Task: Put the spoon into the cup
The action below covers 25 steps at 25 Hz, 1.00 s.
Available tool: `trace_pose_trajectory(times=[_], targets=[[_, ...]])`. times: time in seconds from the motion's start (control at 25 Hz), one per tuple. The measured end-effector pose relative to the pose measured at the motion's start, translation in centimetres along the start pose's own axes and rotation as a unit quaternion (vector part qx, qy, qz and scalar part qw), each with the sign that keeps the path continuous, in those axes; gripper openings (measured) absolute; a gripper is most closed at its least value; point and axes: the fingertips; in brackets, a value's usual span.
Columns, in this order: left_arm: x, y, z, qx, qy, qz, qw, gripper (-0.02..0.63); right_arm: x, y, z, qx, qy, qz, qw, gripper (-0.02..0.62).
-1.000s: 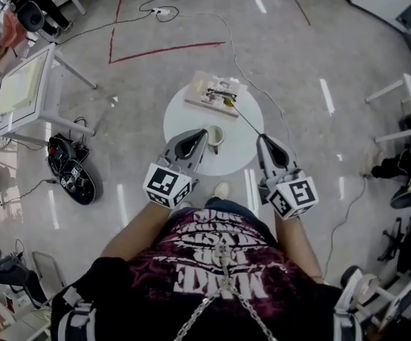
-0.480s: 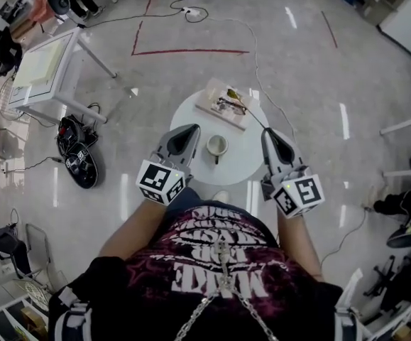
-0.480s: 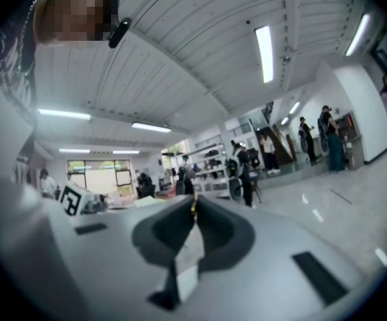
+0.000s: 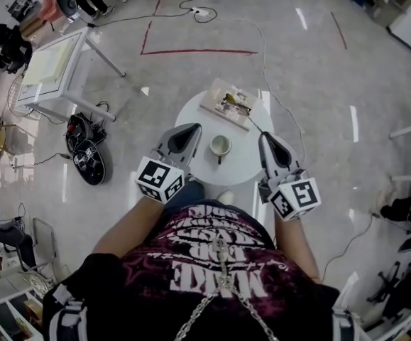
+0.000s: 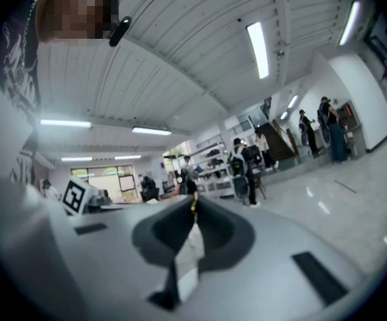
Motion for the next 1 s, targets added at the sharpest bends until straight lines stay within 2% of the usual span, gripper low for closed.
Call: trace_pose_trajectory(times=[0.2,0.52,0.88,1.0], targets=[[-0.5,0.4,0.9,-0.018,-0.016,0.000,0.9997,0.029,-1.5,0.5,-0.3,-0.015,-0.005,0.019,1.000,0.035],[-4.6,-0.7,3.2,-0.033,-0.033,-0.027,0.9985,0.029,-5.4,1.8,0.6,-0.041,-0.048,0.028,0.998,0.035],[-12.9,-1.5,4.5,-0.041,-0.093,-0.084,0.9913,0.029,-12.2,2.9,1.4,-0.069,-0.150,0.044,0.985,0.035],[-15.7,-2.4,5.0,-0.038,-0.112,-0.091,0.9888,0.029,-15.3,3.9,2.0,-0.072,-0.172,0.050,0.981,0.035]])
Point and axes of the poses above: the fingertips, and each gripper's own axes: z forward along the fingers, y to its right, x out of its top, and after that the axes turned 6 degrees about x, right-handed
